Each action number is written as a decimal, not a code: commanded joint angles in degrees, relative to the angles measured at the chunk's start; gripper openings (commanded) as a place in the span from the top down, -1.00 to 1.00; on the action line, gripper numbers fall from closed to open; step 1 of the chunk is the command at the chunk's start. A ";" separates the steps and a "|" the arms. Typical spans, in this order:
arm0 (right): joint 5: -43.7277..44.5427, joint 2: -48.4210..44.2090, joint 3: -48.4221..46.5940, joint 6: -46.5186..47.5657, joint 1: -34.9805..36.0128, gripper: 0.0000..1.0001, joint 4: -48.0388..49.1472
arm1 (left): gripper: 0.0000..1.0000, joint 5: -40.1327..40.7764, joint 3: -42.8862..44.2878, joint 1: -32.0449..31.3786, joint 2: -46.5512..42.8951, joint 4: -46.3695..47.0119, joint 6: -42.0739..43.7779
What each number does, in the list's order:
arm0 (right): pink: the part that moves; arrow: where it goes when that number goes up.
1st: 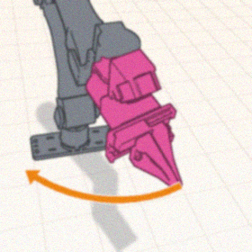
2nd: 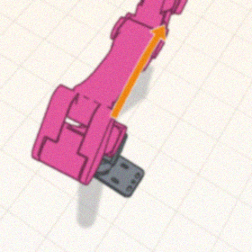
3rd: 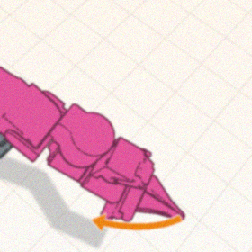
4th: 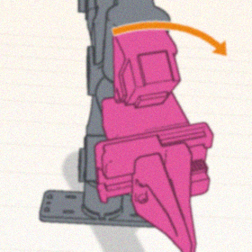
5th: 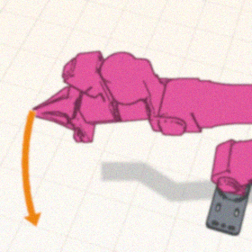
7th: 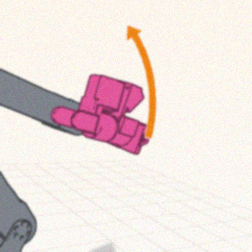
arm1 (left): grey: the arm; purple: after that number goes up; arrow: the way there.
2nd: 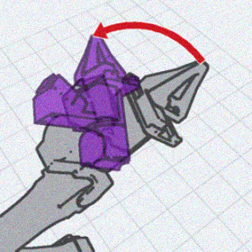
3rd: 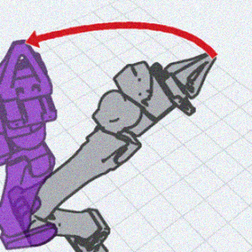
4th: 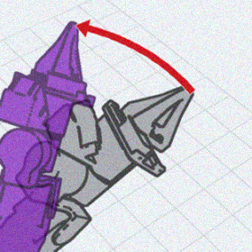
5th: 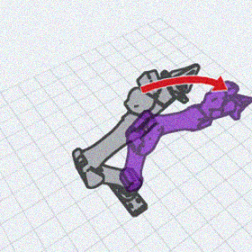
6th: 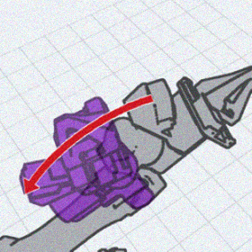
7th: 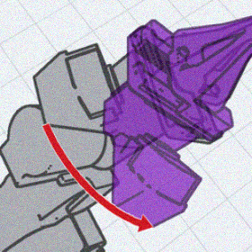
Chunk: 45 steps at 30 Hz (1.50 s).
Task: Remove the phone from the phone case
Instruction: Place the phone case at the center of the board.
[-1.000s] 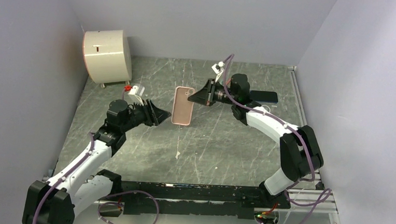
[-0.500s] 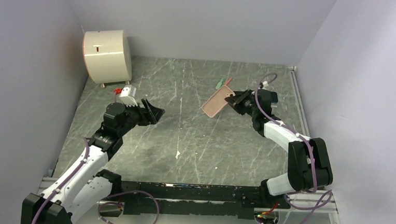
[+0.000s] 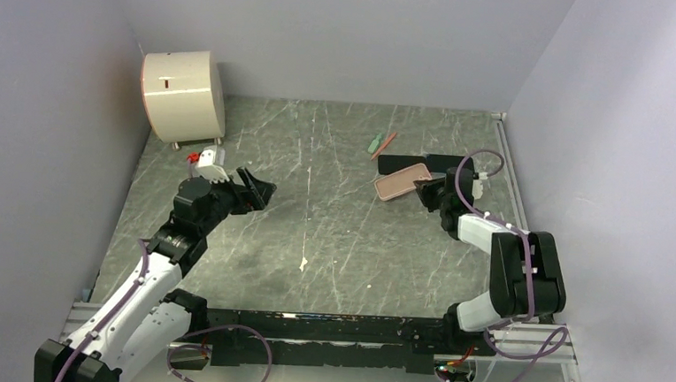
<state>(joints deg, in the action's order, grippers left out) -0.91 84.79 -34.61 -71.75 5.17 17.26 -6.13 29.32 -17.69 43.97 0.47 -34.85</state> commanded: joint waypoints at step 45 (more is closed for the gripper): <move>-1.63 -3.76 -4.73 11.28 6.10 -0.98 -14.82 | -0.88 6.04 1.44 0.12 -2.83 -2.74 -1.35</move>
<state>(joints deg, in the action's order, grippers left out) -1.19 79.00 -35.55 -62.98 9.04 2.87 -0.91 29.32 -17.72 41.45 -2.96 -35.64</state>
